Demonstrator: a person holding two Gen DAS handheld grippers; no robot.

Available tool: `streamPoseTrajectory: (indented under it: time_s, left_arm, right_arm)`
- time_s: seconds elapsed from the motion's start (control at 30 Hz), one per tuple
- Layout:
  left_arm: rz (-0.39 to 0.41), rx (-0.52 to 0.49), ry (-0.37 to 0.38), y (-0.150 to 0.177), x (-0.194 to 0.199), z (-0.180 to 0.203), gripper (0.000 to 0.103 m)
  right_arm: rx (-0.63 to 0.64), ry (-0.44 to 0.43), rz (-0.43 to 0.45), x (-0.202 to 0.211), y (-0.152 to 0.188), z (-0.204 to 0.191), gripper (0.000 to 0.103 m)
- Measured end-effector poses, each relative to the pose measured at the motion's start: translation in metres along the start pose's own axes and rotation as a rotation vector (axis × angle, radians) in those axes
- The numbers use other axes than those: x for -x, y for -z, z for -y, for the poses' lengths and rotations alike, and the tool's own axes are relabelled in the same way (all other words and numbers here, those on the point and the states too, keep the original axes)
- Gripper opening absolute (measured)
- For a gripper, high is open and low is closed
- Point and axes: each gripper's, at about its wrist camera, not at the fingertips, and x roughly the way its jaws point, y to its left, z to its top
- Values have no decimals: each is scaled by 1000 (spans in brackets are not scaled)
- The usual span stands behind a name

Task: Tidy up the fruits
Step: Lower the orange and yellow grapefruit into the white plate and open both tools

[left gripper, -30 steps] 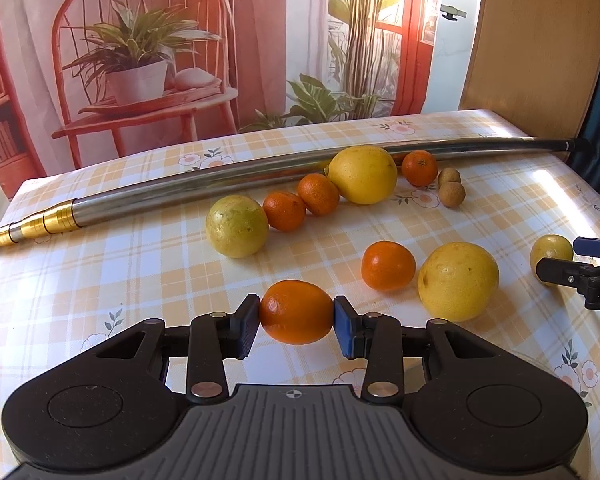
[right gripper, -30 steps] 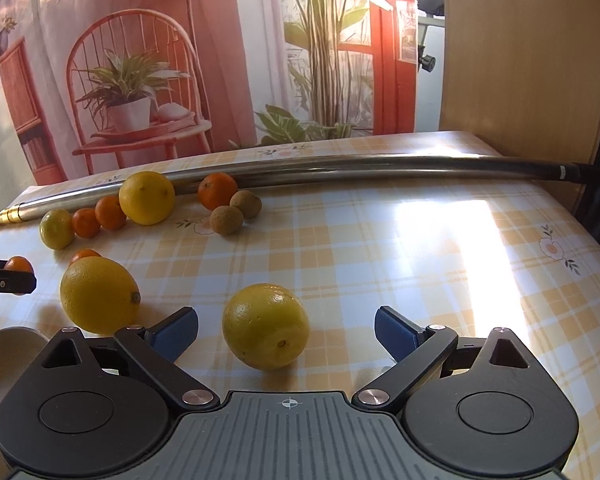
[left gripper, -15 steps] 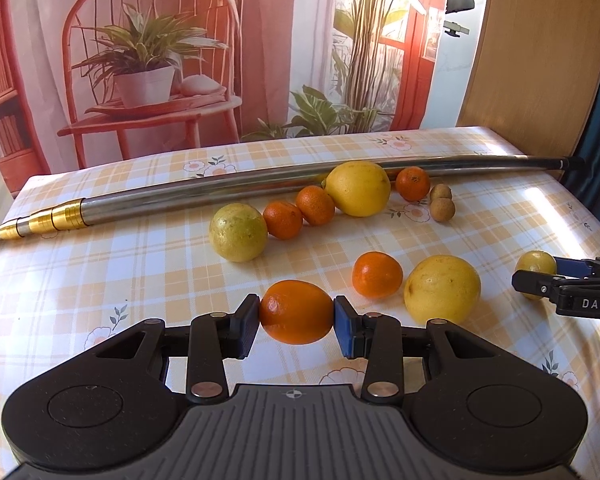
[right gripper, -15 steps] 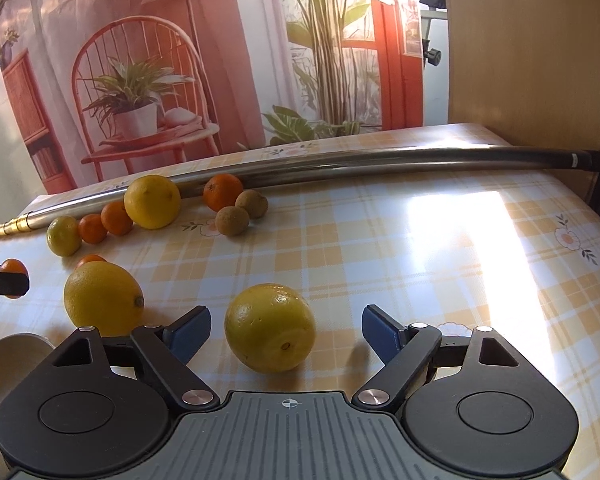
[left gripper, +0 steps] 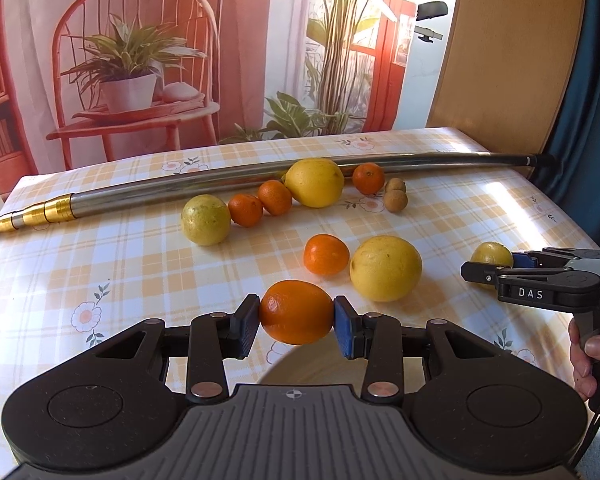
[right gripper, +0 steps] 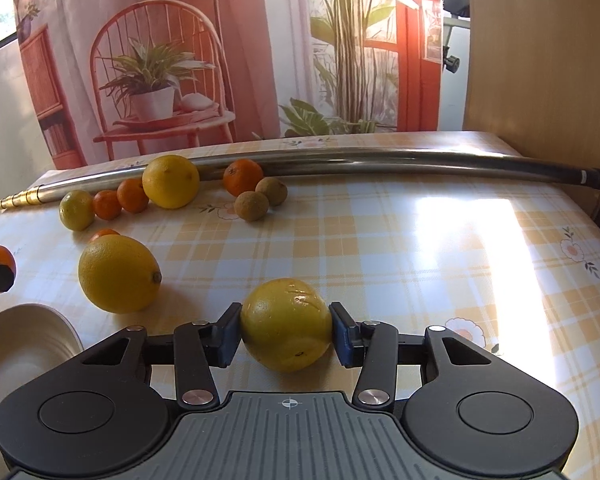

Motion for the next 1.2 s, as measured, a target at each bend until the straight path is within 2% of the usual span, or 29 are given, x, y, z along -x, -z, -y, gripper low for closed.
streamPoseTrajectory:
  time_s: [0.3,0.7,1.2]
  left_arm:
    - [7,25,-3,15,24,2,42]
    - [-21,31,-4,48,41,9,42]
    - [-67,43,-36,71,39,4,42]
  right_arm:
    - [-7,-24,14,24,5,-8,42]
    - [26,-130,36,63,9,-34,42]
    - [151,-233,-39,70,29,-90,42]
